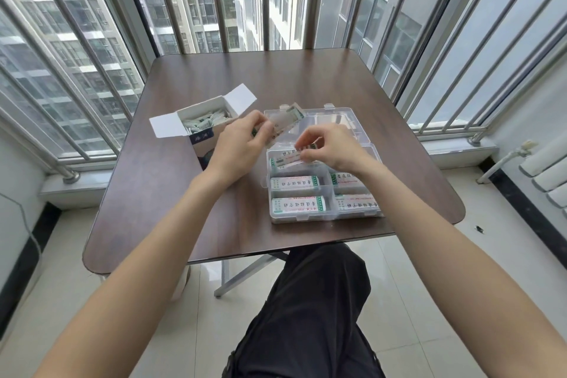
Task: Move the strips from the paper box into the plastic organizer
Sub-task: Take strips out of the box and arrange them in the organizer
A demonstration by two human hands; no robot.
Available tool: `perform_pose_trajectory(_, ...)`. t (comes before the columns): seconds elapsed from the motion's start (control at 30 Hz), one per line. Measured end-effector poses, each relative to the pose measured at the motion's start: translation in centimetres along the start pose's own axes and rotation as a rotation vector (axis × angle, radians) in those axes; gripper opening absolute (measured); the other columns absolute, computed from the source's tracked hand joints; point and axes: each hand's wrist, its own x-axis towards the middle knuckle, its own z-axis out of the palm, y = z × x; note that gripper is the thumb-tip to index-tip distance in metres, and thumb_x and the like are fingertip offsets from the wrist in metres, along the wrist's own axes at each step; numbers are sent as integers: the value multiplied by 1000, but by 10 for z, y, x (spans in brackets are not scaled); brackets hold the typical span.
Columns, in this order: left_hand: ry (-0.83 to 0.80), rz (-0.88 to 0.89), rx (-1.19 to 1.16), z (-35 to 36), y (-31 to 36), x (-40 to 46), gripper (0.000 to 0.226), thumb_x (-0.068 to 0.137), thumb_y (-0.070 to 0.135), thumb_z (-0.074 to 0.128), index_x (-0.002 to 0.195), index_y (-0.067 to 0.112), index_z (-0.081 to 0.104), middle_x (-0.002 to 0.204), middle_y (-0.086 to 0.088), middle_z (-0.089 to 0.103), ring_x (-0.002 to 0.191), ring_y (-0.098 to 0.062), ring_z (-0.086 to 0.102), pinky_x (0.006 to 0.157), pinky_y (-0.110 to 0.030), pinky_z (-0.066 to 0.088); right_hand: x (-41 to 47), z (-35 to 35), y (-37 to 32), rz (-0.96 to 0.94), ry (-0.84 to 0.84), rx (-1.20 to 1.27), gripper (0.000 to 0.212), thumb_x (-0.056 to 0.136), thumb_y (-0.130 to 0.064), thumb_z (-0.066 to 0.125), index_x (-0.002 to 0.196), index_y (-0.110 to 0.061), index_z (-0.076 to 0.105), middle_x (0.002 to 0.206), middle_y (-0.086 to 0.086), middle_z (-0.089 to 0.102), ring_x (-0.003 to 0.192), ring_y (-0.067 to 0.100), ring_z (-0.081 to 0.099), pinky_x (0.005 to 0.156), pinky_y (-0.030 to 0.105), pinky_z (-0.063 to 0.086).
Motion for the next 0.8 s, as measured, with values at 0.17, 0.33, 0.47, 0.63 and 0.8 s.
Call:
perform_pose_trajectory(0.17, 4, 27, 210, 12, -1, 3, 26, 98, 22, 41, 91, 3, 58, 92, -13, 58, 93, -31, 47, 84, -34, 31, 3, 7, -1, -86, 57, -229, 8, 81, -21, 72, 89, -20, 73, 86, -5, 71, 84, 10, 57, 77, 26, 47)
perform_pose_trajectory(0.33, 20, -13, 191, 14, 3, 2, 24, 97, 19, 43, 90, 2, 58, 93, -14, 59, 94, -30, 47, 82, -32, 30, 4, 8, 5, -63, 111, -286, 7, 83, -28, 70, 88, -24, 71, 88, -8, 70, 86, 9, 42, 74, 31, 41)
perform_pose_trajectory(0.47, -32, -75, 135, 13, 4, 2, 21, 96, 24, 48, 93, 8, 62, 94, -6, 58, 96, -24, 48, 76, -29, 29, 0, 4, 3, -122, 8, -174, 13, 87, -18, 64, 96, -17, 74, 91, -2, 72, 89, 11, 53, 80, 22, 43)
perform_pose_trajectory(0.63, -130, -45, 203, 19, 2, 6, 23, 93, 34, 52, 93, 15, 65, 95, -3, 56, 99, -23, 48, 80, -30, 30, -8, -11, 11, -62, 94, -46, 19, 91, -6, 55, 99, -8, 72, 95, 2, 71, 81, 8, 58, 67, 2, 36)
perform_pose_trajectory(0.8, -225, 59, 386, 28, 1, 12, 27, 90, 44, 54, 98, 23, 70, 107, -2, 53, 107, -22, 40, 93, -32, 34, -11, -19, 17, -21, 170, -86, 12, 88, -20, 61, 93, -21, 72, 92, -3, 64, 74, 4, 50, 69, 8, 37)
